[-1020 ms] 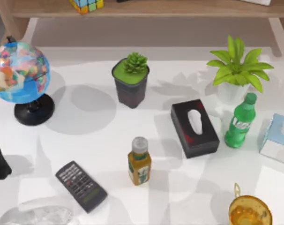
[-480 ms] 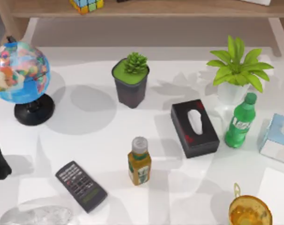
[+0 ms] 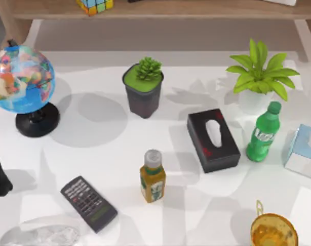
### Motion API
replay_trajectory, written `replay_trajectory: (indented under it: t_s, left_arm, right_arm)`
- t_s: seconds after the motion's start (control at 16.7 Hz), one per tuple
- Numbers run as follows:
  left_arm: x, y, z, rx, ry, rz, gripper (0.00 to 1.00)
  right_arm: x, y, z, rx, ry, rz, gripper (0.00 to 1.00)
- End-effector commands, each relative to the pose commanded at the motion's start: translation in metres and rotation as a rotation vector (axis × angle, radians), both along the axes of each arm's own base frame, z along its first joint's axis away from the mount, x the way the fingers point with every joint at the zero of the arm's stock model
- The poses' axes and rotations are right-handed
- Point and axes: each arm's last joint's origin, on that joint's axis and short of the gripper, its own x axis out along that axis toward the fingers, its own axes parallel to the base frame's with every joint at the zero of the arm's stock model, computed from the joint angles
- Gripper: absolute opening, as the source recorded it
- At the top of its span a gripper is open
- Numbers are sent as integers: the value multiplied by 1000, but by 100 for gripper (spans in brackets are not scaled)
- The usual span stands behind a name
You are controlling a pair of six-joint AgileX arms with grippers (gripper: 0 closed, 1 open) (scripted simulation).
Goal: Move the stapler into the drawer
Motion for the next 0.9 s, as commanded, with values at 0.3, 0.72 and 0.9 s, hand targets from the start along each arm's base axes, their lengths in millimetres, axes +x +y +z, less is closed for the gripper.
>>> replay_trajectory:
  t_s: [0.3, 0.72, 0.9]
  left_arm:
    - [0, 0, 0, 0, 0, 0, 100]
    - [0, 0, 0, 0, 0, 0, 100]
    - [0, 0, 0, 0, 0, 0, 100]
  right_arm:
    - [0, 0, 0, 0, 0, 0, 15]
    - [0, 0, 0, 0, 0, 0, 68]
    - [0, 0, 0, 0, 0, 0, 90]
